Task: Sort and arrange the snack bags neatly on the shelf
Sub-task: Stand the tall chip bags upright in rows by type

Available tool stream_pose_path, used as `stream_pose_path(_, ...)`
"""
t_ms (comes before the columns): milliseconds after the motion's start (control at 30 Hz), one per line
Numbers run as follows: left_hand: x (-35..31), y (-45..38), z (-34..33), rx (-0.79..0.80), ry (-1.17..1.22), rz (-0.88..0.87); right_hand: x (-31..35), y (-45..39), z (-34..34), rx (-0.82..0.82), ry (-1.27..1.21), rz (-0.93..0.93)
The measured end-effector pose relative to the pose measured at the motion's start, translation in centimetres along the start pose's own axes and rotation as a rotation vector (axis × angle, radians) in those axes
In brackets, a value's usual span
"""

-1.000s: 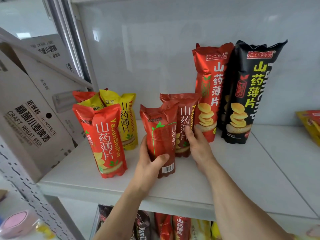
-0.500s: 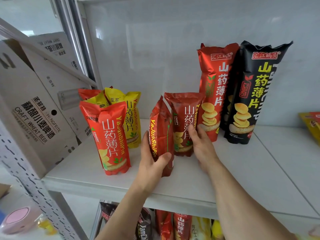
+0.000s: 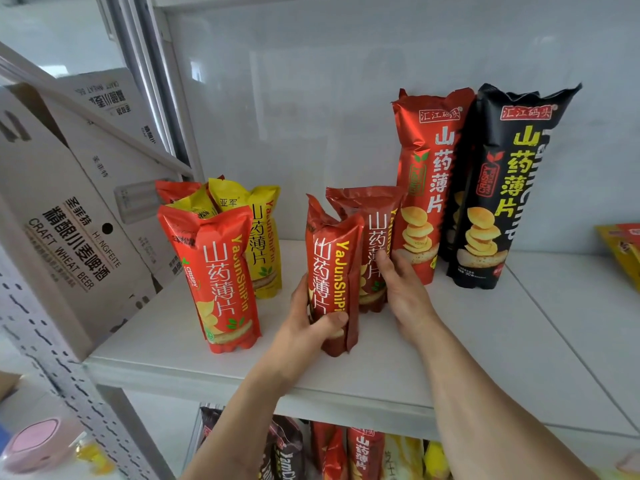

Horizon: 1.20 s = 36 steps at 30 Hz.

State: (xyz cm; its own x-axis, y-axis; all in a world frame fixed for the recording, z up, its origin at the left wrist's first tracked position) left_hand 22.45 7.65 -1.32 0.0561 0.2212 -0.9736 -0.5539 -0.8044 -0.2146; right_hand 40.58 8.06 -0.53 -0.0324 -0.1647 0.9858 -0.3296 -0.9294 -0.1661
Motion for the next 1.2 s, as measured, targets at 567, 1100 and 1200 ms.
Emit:
stream_pose_path(567,2.1,-2.8,0.0,0.176,0.031,0.127,0.8,3.6,-0.6,0.183,0.140,0.054)
stream_pose_path(1100,2.6,-5.7,-1.1,0.128,-0.155,0.094,3.0,1.0,0.1,0.041,0.162,0.114)
stream_pose_path(1200,2.9,-6.9,-1.1,0.143,-0.161,0.110,2.6,0.2,0.2,0.017,0.153,0.100)
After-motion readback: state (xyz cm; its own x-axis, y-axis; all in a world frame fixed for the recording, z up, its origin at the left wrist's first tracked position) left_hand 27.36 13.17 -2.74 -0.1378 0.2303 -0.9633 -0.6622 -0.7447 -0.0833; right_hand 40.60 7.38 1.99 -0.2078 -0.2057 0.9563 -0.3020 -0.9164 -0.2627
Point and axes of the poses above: each hand's wrist, its own y-axis away from the middle knuckle, its own z-axis out of the back of the hand, x = y × z, the point moved 10 cm from there along -y, towards the middle knuckle, and after that the axes turned 4 degrees about x, right-handed, at the moved point
